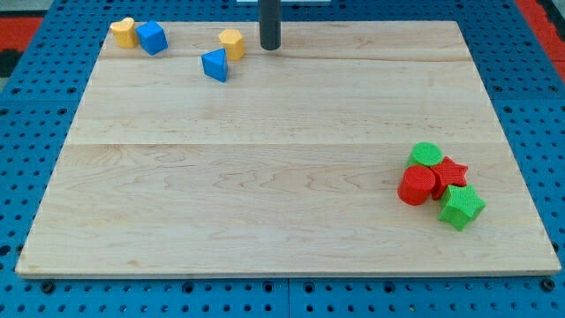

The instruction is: Place the yellow hexagon left to the blue triangle

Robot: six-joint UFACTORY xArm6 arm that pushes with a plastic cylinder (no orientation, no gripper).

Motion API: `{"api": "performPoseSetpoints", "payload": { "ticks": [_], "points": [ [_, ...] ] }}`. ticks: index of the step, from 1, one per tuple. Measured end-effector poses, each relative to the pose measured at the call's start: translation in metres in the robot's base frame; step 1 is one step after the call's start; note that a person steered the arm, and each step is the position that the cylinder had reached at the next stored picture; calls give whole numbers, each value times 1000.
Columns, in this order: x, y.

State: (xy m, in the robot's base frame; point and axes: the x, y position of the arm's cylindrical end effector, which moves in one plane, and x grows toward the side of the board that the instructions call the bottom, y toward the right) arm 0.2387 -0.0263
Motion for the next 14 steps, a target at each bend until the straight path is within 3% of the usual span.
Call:
{"api": "performPoseSetpoints", "payload": {
  "ticks": [2,3,4,5,8,10,12,13,14],
  "points": [
    [-1,-89],
    [0,-113],
    [-30,-100],
    [-44,-123],
    [0,-167],
    [15,-154],
    [1,-144],
    [5,-71],
    [36,-24]
  ]
}}
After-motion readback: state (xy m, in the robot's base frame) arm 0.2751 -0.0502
